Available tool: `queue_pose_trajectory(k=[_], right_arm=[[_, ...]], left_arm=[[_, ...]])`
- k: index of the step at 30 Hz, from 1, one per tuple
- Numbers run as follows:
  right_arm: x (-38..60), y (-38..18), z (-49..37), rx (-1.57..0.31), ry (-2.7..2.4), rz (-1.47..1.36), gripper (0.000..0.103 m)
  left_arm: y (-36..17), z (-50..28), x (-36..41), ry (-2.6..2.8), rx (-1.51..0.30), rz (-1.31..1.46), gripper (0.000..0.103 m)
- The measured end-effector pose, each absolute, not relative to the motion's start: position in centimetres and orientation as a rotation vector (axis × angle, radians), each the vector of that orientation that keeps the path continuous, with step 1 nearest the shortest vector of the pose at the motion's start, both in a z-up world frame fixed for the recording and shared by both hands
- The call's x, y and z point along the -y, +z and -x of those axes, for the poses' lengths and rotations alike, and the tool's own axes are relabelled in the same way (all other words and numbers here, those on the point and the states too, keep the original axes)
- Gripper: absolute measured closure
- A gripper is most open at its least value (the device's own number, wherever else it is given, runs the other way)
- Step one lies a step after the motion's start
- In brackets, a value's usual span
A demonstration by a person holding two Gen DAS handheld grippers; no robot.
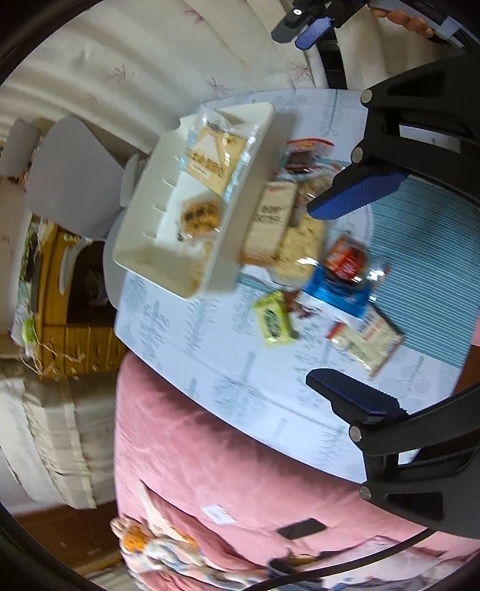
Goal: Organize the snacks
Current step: 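Grasp the white-red cracker pack with the left gripper while the right grasps the chocolate bar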
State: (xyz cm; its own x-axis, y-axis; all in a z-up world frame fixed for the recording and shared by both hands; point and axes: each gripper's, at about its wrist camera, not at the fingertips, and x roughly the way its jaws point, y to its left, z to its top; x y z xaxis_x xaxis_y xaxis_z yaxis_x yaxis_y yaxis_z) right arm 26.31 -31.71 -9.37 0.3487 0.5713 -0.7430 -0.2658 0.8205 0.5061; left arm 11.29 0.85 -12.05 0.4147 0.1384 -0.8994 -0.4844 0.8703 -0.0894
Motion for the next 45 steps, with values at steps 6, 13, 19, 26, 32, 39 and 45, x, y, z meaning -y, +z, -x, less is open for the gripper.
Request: queue_pose_trajectory(k=[6,13,19,26,32,39,45], right_arm=[[31.9,-11.1,-25.6,-1.136,0.536,-0.326,0.029],[31.4,-13.5,-25.0,-1.192,0.502,-0.298,0.029],[30.2,-15.8,-25.0,-1.241,0.461,-0.254,0.029],[28.7,-18.7,-25.7,-1.297,0.412,-0.19,0.029],[27.7,-21.0,-26.5,-1.339,0.366,-0.156,0.029],[26.7,-23.0,-27.7,-1.34,0.308,-0.124,0.029],[25.7,-24.3,-28.4,-1.308,0.278,-0.056,0.029]], left_arm=[[-14.5,-8.0,-1.1,0.447,-1.14,0.408,0.021],[-18.4,-5.7,-1.9,0.488,-1.212,0.525,0.021],[-21.8,-4.6,-3.4,0.541,-1.258,0.683,0.021],[-25.5,-3.7,-6.6,0.635,-1.297,0.89,0.021],[-27.9,-4.5,-8.3,0.653,-1.351,0.971,0.021],[-29.7,-6.3,-9.1,0.668,-1.403,1.051,0.021],[-31.1,-7.6,-10.3,0.731,-1.435,1.132,0.021]])
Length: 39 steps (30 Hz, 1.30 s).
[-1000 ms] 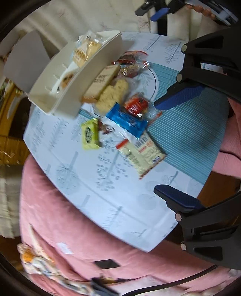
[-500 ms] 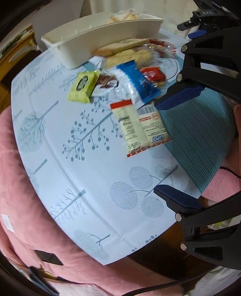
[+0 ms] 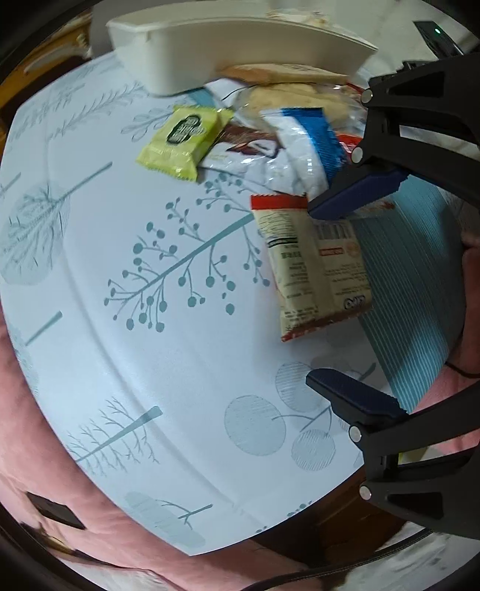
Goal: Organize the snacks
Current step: 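Grasp the white-red cracker pack with the left gripper while the right grasps the chocolate bar, then lift both held snacks and carry them toward the white tray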
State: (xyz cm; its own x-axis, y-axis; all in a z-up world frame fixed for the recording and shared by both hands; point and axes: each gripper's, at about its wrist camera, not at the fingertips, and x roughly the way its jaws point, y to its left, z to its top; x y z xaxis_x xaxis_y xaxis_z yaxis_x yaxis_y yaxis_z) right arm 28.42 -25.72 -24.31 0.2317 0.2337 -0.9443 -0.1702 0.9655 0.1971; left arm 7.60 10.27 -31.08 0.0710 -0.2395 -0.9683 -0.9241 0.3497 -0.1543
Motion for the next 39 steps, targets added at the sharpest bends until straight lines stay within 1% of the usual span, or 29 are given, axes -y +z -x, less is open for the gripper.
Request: queue_pose_trajectory(k=[8,10,13,18,21,23,24,25,26,28,30,32,35,39], right_arm=[[24.4,-25.8,-28.9,-1.284,0.298,0.019,0.029],[23.9,-25.7,-28.9,-1.257,0.306,0.052,0.029],[22.8,-26.4,-29.4,-1.27,0.302,0.138,0.029],[22.4,-27.0,-30.0,-1.26,0.278,0.185,0.029],[22.3,-27.0,-30.1,-1.255,0.286,0.199,0.03],[22.4,-27.0,-30.2,-1.255,0.293,0.201,0.031],[22.3,-26.9,-30.1,-1.252,0.299,0.204,0.033],[21.7,-26.9,-29.9,-1.252,0.325,0.204,0.042],[20.9,-26.8,-29.5,-1.249,0.336,0.208,0.046],[20.6,-26.7,-29.3,-1.252,0.344,0.225,0.051],[20.3,-26.7,-29.1,-1.256,0.349,0.223,0.052],[20.1,-26.7,-28.9,-1.265,0.358,0.221,0.053],[20.6,-26.5,-28.8,-1.277,0.369,0.216,0.054],[21.0,-26.4,-28.8,-1.294,0.377,0.209,0.055]], left_arm=[[-32.8,-9.6,-11.4,0.787,-1.496,1.137,0.02],[-33.0,-10.3,-11.2,0.796,-1.516,1.121,0.019],[-33.3,-11.7,-11.0,0.81,-1.556,1.09,0.017],[-33.3,-13.4,-10.9,0.821,-1.574,1.09,0.018],[-33.4,-13.5,-10.7,0.827,-1.568,1.106,0.021],[-33.0,-12.8,-10.2,0.83,-1.562,1.106,0.025],[-32.8,-12.9,-9.9,0.83,-1.558,1.098,0.027],[-32.6,-13.1,-9.4,0.83,-1.555,1.092,0.031],[-32.3,-13.3,-9.2,0.829,-1.552,1.082,0.036],[-31.8,-13.7,-8.4,0.831,-1.545,1.075,0.039],[-31.3,-13.5,-8.3,0.836,-1.537,1.082,0.042],[-31.1,-13.3,-8.3,0.843,-1.524,1.097,0.049],[-30.8,-12.3,-8.4,0.838,-1.506,1.119,0.052],[-30.4,-11.3,-8.1,0.836,-1.488,1.153,0.054]])
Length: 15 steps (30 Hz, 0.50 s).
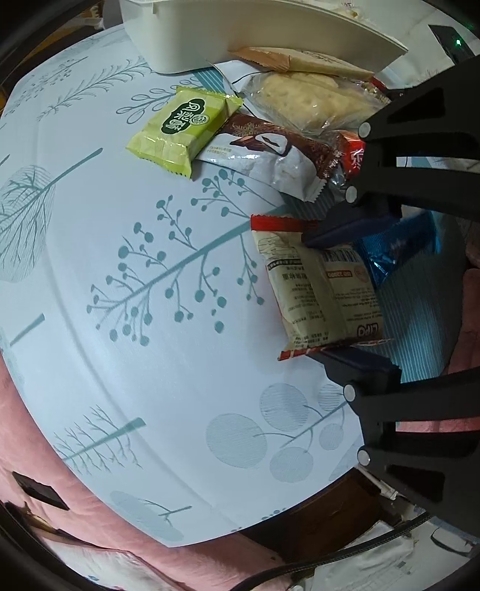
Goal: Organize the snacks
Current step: 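Lift both held snacks and carry them toward the white tray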
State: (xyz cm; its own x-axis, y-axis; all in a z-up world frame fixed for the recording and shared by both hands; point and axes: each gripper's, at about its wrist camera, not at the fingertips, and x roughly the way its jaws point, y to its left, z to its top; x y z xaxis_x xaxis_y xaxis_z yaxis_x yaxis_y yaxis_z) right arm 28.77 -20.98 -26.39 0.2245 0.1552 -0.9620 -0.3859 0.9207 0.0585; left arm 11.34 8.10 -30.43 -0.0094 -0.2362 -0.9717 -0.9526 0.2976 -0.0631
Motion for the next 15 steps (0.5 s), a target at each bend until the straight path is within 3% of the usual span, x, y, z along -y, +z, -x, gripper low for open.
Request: queue_pose_trajectory(k=[11,12,13,15], right_arm=[[22.9,-25.9,-24.8,-1.312,0.439,0.212,0.057],[23.1,-25.8,-24.5,-1.311,0.445,0.214,0.057],[23.2,-25.6,-24.0,-1.308,0.45,0.215,0.057],[23.5,-25.2,-23.2,-1.3,0.464,0.209,0.057]], left_arm=[[-29.3,-7.9,-6.0,0.831,-1.478,1.175,0.056],[-29.0,-7.6,-5.9,0.829,-1.473,1.173,0.058],[-28.8,-7.4,-5.7,0.827,-1.472,1.169,0.073],[-28.3,-6.4,-5.3,0.815,-1.462,1.173,0.075]])
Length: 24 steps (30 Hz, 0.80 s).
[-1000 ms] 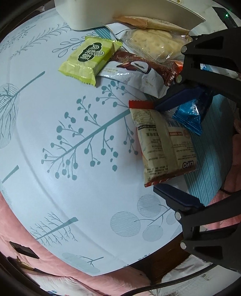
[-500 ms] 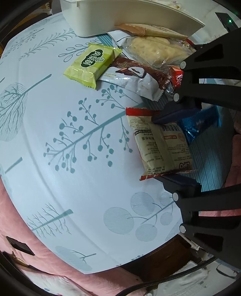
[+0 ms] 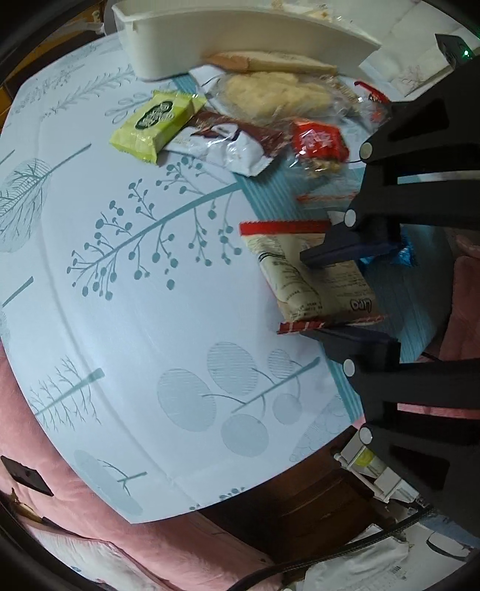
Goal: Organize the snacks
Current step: 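Lift both held snacks and carry them toward the white tray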
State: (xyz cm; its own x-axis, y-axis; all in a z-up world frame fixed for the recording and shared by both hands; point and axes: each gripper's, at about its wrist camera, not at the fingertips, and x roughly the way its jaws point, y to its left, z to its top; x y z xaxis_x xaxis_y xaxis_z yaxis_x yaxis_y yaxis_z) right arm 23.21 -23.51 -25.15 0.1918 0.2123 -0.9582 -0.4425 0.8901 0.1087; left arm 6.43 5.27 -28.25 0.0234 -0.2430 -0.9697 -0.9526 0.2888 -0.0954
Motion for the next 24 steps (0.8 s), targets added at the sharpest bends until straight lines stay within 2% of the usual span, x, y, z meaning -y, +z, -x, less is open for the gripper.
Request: queue_pose_trajectory(k=[2,13,24], right_arm=[[24.0,-24.7,-22.4,-1.293,0.477,0.203,0.057],[25.2,-21.3,-19.7,-1.222,0.558,0.191,0.057],[24.1,-17.7,-18.8,-1.118,0.624,0.161,0.057]], left_arm=[[-28.3,-4.7,-4.9,0.803,-1.447,1.177,0.079],[-25.7,-0.1,-4.9,0.758,-1.36,1.215,0.091],[-21.1,0.3,-5.9,0.713,-1.3,1.18,0.092]])
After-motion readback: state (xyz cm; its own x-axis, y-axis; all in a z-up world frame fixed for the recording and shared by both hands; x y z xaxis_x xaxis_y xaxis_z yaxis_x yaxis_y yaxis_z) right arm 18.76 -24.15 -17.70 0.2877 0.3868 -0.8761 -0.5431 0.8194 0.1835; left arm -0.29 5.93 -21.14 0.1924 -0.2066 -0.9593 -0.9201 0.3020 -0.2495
